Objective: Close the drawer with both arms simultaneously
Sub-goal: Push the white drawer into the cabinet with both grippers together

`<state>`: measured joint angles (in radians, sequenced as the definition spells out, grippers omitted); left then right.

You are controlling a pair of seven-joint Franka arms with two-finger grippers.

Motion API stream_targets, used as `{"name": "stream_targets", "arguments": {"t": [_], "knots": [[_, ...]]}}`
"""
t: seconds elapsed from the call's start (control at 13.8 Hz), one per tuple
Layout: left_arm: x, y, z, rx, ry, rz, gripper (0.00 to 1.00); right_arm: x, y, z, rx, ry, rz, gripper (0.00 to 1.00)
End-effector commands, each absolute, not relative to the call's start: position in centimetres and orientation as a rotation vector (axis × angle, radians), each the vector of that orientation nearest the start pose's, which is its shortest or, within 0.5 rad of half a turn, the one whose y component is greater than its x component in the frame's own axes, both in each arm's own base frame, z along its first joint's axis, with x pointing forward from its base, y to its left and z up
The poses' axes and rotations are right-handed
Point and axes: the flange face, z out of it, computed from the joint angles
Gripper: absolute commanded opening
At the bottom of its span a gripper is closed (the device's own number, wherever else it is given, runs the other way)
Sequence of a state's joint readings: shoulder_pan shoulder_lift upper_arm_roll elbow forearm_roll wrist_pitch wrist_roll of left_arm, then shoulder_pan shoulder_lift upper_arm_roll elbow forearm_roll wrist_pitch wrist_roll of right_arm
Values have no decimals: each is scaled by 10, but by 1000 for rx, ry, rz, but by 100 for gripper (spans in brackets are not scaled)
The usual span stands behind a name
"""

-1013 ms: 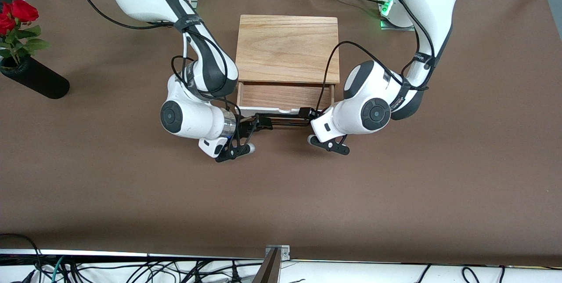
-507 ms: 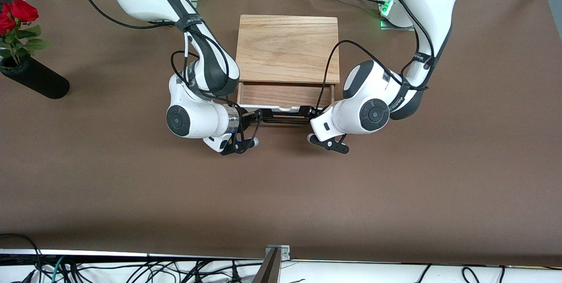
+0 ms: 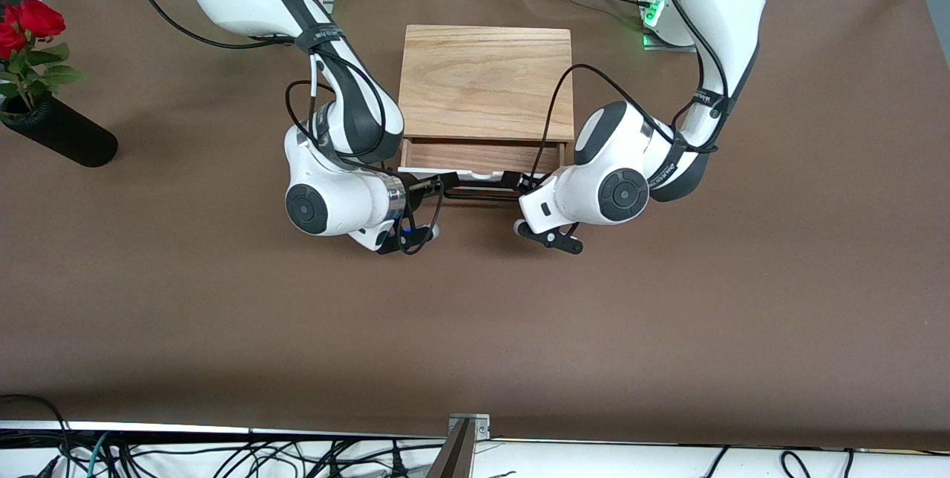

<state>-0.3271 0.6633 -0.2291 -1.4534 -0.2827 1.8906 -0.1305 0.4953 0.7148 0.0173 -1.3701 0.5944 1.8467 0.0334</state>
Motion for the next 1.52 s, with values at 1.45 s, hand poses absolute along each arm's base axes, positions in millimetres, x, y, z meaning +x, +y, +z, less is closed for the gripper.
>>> {"name": "stream_targets", "arguments": {"t": [1.45], "knots": [[559, -357, 289, -3229, 520, 994, 100, 548, 427, 261, -2522, -405, 785, 100]]}}
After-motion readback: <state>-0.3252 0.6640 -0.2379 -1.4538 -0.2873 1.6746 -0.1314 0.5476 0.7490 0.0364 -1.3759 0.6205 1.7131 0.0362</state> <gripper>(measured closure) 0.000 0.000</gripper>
